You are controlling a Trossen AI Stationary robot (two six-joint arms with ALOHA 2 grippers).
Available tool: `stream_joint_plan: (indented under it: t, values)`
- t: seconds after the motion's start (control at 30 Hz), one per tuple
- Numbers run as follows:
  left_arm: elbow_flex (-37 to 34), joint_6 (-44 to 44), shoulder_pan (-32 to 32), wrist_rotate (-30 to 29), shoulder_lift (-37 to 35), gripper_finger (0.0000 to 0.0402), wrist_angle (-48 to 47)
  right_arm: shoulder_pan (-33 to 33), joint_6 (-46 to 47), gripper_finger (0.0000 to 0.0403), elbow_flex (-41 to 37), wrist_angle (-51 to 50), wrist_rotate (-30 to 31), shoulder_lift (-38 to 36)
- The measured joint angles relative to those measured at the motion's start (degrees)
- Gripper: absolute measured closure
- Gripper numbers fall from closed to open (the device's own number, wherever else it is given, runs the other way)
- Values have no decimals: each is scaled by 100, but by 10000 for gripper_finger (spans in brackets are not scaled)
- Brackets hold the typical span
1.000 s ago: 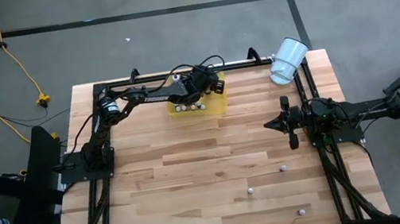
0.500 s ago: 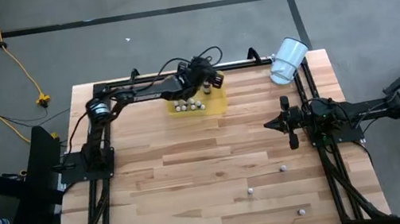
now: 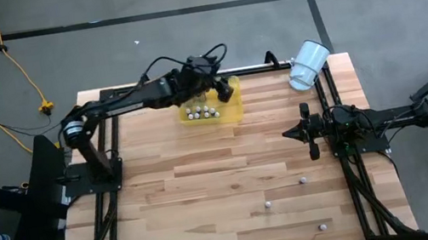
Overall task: Pick & Place food coloring
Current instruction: Put the bottom small green food coloring into the yellow container
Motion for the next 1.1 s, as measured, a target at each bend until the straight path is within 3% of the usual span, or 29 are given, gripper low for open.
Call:
stream_joint_plan:
  t: [0.13, 0.4, 0.57, 0.8, 1.1]
  values:
    - [-2, 392, -147, 866, -381, 156, -550, 1, 0, 402, 2, -1, 0, 0]
    - [0, 735, -766, 1445, -672, 156, -1222, 0, 0, 402, 2, -1, -2, -2]
    - [-3, 1701, -1398, 2326, -664, 156, -1550, 0, 0, 402, 0, -1, 0, -1]
    - [-22, 3150, -2270, 2675, -241, 156, -1891, 0, 0, 402, 0, 3, 0, -2]
    - [-25, 3833, -2823, 3215, 539, 156, -1707, 0, 0, 402, 2, -1, 0, 0]
